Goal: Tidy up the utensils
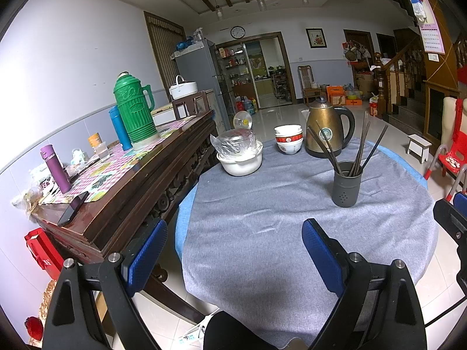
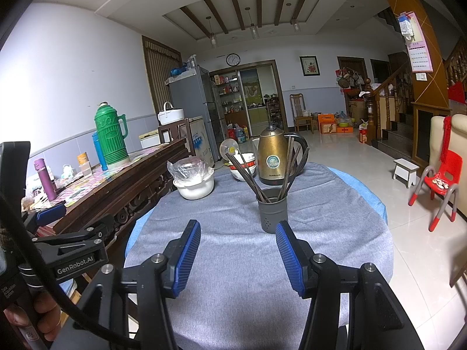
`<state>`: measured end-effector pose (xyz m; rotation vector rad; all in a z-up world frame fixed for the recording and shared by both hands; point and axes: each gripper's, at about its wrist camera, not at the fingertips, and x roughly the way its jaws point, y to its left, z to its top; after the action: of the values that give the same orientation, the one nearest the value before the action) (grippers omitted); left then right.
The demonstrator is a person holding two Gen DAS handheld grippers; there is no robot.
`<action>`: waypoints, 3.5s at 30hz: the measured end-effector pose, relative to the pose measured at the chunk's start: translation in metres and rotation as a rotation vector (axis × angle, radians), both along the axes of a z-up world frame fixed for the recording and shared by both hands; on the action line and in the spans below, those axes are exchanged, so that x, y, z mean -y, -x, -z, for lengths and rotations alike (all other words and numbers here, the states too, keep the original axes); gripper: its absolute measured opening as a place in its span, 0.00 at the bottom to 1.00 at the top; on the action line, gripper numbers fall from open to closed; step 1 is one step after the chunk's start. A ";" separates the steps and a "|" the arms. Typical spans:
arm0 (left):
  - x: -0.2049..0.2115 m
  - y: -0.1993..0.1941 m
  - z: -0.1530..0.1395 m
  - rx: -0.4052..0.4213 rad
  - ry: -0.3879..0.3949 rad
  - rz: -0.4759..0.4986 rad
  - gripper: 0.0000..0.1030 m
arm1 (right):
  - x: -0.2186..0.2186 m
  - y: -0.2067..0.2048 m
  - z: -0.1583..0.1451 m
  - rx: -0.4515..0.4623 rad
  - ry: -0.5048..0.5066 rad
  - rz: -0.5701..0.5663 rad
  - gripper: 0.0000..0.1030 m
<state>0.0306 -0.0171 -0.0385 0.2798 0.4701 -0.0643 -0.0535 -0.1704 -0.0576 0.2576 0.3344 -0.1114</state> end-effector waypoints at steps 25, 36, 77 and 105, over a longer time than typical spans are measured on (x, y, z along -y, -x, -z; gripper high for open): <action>0.007 0.002 0.009 -0.009 -0.006 0.009 0.91 | 0.003 0.003 -0.001 0.021 0.028 0.039 0.56; 0.035 -0.008 0.010 -0.033 -0.011 0.049 0.91 | 0.023 -0.009 0.001 -0.024 0.029 0.074 0.56; 0.060 -0.128 0.006 -0.143 0.025 0.030 0.91 | 0.058 -0.129 -0.014 -0.134 0.005 0.079 0.56; 0.054 -0.152 0.003 -0.215 0.147 0.085 0.91 | 0.054 -0.155 -0.017 -0.156 0.045 0.093 0.56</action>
<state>0.1821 -0.0712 -0.0420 0.1485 0.6637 -0.2126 0.1014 -0.2244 -0.0405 0.2204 0.4749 -0.2313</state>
